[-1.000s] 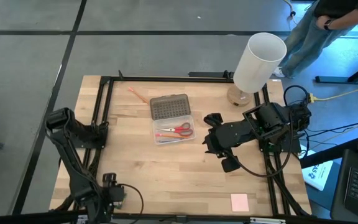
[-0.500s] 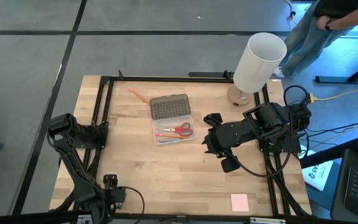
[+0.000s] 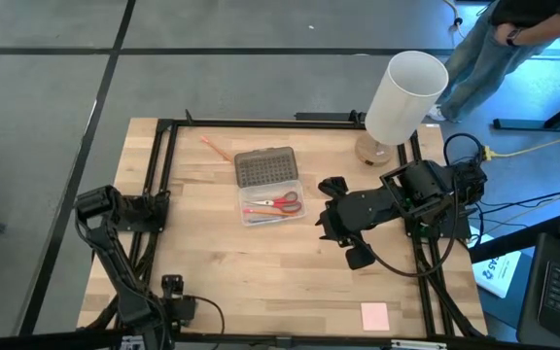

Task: Pack school essentials
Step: Put the yellow crayon box into the black supply box

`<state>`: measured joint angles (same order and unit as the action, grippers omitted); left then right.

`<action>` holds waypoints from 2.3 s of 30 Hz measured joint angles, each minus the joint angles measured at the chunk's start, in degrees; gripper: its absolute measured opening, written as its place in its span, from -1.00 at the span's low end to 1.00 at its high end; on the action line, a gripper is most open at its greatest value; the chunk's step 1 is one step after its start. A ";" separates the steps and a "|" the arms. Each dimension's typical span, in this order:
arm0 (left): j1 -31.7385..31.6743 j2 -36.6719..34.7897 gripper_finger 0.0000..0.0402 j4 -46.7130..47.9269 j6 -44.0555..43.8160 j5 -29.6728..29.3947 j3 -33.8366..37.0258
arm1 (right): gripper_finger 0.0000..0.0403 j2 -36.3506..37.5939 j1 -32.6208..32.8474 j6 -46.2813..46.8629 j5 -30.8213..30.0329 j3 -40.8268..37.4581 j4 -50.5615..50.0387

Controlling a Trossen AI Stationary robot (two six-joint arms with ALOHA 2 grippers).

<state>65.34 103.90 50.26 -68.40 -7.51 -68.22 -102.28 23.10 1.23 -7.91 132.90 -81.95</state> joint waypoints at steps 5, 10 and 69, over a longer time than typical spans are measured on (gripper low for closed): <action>0.02 1.22 0.99 -2.68 -0.24 -0.04 1.24 | -0.32 0.00 0.01 0.00 -0.02 0.00 -0.01; 0.04 2.68 0.99 -3.22 -0.31 -0.60 1.44 | -0.32 0.00 0.00 -0.01 -0.01 0.00 -0.02; -28.18 -9.20 0.34 0.76 18.33 -6.87 -4.07 | -0.32 0.00 -0.05 -6.00 -0.02 0.00 1.38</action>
<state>37.16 94.70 51.01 -50.07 -14.37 -72.29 -102.28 23.05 -4.77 -7.93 132.90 -80.57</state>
